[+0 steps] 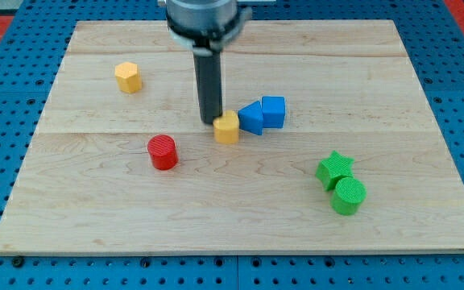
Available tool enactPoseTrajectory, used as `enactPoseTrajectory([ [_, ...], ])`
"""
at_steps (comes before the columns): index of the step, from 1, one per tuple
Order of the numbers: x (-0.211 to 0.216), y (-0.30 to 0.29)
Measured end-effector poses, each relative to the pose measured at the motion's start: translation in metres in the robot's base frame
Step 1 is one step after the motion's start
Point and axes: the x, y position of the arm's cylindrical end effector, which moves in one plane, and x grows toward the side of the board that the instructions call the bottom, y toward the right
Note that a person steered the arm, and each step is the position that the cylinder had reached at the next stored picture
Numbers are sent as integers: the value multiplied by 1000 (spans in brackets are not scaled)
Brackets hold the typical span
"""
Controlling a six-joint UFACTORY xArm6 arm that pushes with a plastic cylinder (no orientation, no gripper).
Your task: Move the red circle in between triangle and red star
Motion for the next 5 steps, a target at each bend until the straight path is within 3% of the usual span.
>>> enactPoseTrajectory([
  [1, 65, -16],
  [2, 86, -42],
  [3, 23, -84],
  [5, -86, -26],
])
